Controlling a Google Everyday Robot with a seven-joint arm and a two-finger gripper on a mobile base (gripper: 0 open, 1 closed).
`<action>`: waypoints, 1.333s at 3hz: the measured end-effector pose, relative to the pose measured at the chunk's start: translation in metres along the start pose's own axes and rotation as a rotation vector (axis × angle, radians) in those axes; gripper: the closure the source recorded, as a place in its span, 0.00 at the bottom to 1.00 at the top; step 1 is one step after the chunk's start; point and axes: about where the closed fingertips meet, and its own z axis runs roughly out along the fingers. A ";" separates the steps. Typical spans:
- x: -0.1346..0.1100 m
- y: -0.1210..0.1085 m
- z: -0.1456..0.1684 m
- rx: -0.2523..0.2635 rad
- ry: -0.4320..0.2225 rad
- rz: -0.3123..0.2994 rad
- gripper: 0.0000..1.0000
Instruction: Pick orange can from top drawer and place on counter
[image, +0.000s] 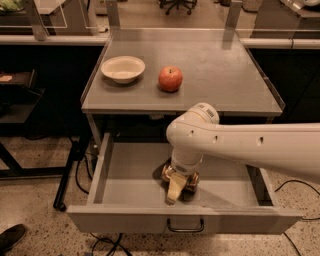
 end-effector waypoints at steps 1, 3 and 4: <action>0.002 0.000 0.009 -0.022 0.016 0.016 0.00; 0.002 0.000 0.010 -0.024 0.017 0.017 0.39; 0.002 0.000 0.010 -0.024 0.017 0.017 0.63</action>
Offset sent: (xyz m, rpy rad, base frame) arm 0.0005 -0.0015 -0.0082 -0.0016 0.0251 -0.0152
